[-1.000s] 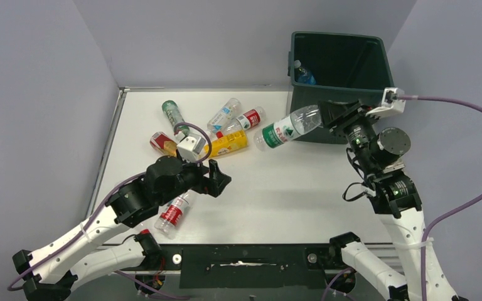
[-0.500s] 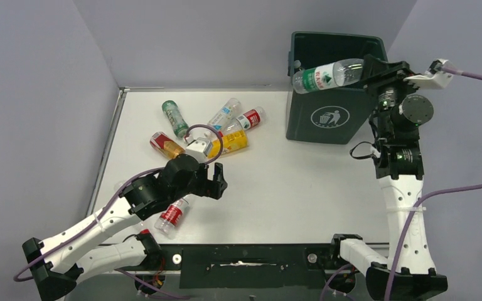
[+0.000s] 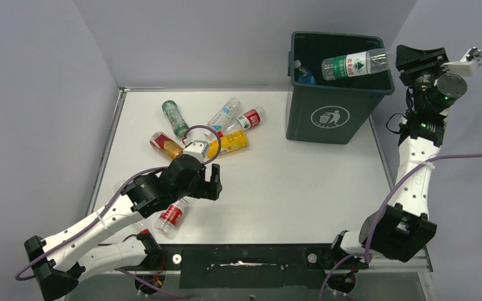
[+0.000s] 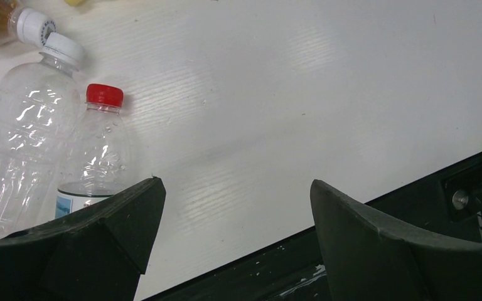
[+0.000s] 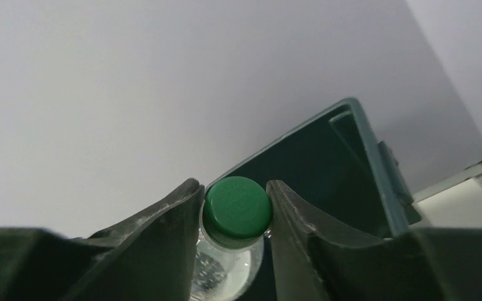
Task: Put the plastic bottles in the bin
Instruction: Place the plastic bottle in the trash bin, then pick up the plastic bottle at the center of the board.
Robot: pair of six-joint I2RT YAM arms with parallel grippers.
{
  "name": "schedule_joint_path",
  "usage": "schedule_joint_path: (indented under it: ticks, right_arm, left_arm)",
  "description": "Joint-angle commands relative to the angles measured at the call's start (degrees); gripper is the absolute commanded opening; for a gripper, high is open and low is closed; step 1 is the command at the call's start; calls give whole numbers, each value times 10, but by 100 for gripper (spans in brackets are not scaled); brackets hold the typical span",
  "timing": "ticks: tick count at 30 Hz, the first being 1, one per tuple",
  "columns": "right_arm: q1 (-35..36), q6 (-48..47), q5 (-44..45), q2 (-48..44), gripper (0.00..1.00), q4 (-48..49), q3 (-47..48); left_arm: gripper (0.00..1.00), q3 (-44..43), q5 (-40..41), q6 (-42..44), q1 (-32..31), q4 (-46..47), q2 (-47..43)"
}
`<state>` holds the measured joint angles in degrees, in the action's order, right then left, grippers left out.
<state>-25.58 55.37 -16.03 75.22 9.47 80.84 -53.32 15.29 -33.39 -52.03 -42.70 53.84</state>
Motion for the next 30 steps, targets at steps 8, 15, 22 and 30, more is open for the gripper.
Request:
schedule_joint_path:
  ticks: [8, 15, 22, 30]
  right_arm:
    - [6, -27, -151, 93, 98, -70, 103]
    - [28, -77, -159, 41, 98, -133, 106]
    - [86, -116, -143, -84, 98, -182, 10]
    - [141, -123, -137, -226, 98, -226, -129]
  left_arm:
    - [88, -25, 42, -41, 21, -56, 41]
    - [88, -21, 50, -34, 40, -55, 82]
    - [88, -64, 38, 44, 73, -4, 171]
    - [88, -120, 52, 137, 126, 34, 283]
